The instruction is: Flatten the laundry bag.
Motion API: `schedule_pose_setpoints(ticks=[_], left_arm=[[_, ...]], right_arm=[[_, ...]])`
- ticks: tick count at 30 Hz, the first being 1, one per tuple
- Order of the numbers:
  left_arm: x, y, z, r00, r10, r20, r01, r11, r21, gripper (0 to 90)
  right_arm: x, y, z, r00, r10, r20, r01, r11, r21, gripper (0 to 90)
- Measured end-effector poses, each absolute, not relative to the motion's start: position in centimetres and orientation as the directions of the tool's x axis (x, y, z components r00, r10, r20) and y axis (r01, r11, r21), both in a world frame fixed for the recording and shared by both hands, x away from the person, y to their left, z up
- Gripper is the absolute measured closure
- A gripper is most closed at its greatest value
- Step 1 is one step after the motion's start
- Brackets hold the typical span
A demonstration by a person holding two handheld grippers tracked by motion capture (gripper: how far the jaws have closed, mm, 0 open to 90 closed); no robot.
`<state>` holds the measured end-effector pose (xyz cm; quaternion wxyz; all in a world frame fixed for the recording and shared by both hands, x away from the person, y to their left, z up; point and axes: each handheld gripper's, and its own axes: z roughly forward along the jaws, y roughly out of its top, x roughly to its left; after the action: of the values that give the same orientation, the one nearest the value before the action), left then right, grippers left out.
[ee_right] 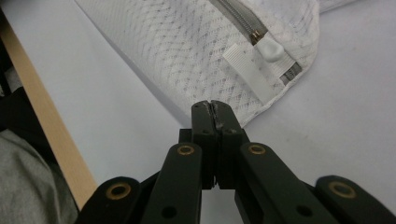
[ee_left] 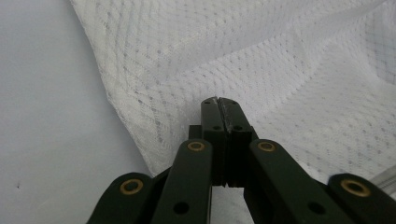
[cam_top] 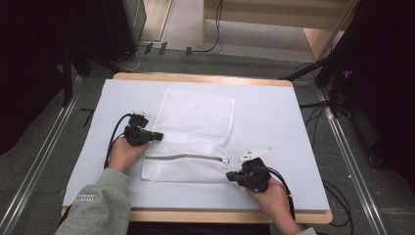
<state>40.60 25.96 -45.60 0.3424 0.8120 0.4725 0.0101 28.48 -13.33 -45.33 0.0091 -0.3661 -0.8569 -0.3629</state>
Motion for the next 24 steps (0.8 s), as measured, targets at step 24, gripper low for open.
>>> schedule_pose_setpoints(ticks=[24], left_arm=[[38.1,27.0,-43.2,0.538,0.765,-0.352,0.762,-0.264,0.591,76.7]], right_arm=[[33.1,-14.6,-45.1,-0.693,0.677,0.248,0.592,0.336,0.733,68.0]])
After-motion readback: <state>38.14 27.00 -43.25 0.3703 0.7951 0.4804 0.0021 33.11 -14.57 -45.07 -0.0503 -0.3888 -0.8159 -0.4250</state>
